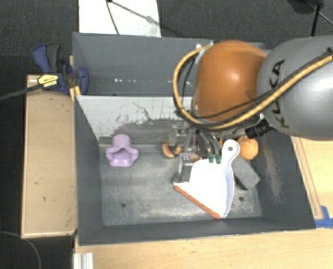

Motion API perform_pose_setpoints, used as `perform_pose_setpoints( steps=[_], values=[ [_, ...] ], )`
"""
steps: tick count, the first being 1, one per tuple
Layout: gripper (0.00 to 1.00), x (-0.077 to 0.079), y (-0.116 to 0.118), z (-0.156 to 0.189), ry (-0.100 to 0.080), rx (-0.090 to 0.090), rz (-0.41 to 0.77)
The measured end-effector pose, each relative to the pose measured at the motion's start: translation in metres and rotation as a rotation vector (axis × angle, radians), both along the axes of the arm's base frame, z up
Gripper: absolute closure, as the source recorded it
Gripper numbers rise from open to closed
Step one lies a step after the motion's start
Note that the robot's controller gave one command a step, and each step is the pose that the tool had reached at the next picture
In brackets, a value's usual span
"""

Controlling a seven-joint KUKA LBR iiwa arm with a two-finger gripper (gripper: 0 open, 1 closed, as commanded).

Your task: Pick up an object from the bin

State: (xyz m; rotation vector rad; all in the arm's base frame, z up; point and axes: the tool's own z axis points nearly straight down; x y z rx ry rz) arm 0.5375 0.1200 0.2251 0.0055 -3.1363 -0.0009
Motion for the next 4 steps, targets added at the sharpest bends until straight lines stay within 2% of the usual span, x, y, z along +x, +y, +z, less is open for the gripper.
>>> perform_pose_setpoints(
  steps=[1, 2, 3, 4],
  values=[
    [0.0, 0.002, -0.001, 0.005, -0.008, 0.001, -0.004],
    [0.0, 0.006, -0.077, -0.051, -0.011, 0.0, 0.052],
    [0.0, 0.02, -0.027, -0.062, -0.009, 0.0, 0.003],
    [0.0, 0.032, -0.079, -0.07, -0.011, 0.001, 0.334]
  ],
)
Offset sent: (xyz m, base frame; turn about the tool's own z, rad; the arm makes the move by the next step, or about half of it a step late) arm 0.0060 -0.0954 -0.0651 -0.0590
